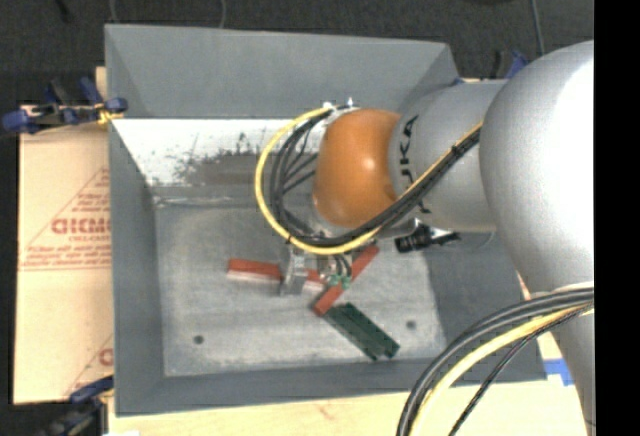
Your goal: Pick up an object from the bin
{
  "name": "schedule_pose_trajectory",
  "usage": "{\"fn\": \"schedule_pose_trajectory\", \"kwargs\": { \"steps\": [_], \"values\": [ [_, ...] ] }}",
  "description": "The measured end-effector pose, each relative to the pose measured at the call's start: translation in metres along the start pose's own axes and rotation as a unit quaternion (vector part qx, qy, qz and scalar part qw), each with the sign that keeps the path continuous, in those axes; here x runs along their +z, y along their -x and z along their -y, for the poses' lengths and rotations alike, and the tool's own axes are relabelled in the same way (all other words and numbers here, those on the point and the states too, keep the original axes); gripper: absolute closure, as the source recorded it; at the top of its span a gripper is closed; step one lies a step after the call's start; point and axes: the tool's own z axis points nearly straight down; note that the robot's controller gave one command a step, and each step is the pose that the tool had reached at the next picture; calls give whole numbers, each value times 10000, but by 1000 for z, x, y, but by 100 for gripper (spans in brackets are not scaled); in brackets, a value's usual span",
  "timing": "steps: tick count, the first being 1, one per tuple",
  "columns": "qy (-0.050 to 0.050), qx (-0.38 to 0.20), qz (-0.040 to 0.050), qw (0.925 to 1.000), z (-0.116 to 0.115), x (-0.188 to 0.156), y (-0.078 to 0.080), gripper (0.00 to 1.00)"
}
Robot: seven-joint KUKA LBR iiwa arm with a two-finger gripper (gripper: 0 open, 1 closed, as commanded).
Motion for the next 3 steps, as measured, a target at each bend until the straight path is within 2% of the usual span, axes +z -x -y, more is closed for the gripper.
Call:
{"fn": "schedule_pose_trajectory", "kwargs": {
  "steps": [1,2,3],
  "values": [
    [-10,2,-38,10000,1,3,-3,0],
    [-10,6,-42,10000,1,3,-3,100],
    [1,-62,-5,10000,-32,-131,-6,100]
  ]
}}
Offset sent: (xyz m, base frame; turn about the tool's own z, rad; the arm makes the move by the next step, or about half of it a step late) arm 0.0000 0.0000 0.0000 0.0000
